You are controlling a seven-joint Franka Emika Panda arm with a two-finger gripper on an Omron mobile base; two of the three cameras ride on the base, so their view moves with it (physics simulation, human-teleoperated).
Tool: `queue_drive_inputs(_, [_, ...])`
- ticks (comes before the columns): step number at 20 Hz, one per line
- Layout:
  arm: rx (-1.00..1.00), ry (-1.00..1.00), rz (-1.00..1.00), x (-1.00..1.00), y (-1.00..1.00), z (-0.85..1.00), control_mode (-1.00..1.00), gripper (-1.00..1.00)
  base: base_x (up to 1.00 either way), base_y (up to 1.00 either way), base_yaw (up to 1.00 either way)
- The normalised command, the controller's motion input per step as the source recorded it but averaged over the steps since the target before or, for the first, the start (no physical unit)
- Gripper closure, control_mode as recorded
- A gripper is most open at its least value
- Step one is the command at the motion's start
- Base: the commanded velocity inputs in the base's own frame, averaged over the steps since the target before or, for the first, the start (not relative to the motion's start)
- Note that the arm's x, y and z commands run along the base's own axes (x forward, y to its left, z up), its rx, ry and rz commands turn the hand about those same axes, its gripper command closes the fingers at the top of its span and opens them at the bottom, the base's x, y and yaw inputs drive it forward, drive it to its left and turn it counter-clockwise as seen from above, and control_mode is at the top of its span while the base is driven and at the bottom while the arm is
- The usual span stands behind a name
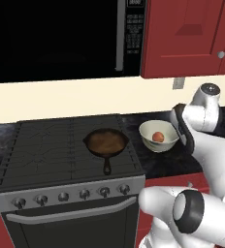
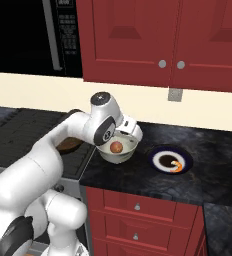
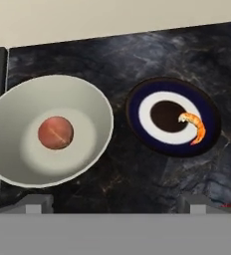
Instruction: Place the shrimp on the plate and place the onion on the same plate.
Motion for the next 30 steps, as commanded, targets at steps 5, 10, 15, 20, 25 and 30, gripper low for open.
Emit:
queue_drive_inputs(5, [0.0, 0.01, 0.0, -0.01, 0.08, -0.25, -1.0, -1.0, 0.0, 0.0, 0.0])
queue_drive_inputs(10, [0.0, 0.0, 0.0, 0.09, 0.18, -0.2, -1.0, -1.0, 0.0, 0.0, 0.0])
queue_drive_inputs(15, [0.0, 0.1, 0.0, 0.38, 0.48, -0.01, -1.0, -1.0, 0.0, 0.0, 0.0])
queue_drive_inputs(20, [0.0, 0.1, 0.03, 0.6, 0.3, -0.22, -1.0, -1.0, 0.0, 0.0, 0.0])
queue_drive_inputs(25, [0.03, 0.02, 0.05, 0.5, 0.03, -0.31, -1.0, -1.0, 0.0, 0.0, 0.0])
queue_drive_inputs(30, [0.07, 0.0, 0.08, 0.43, -0.01, -0.34, -1.0, -1.0, 0.0, 0.0, 0.0])
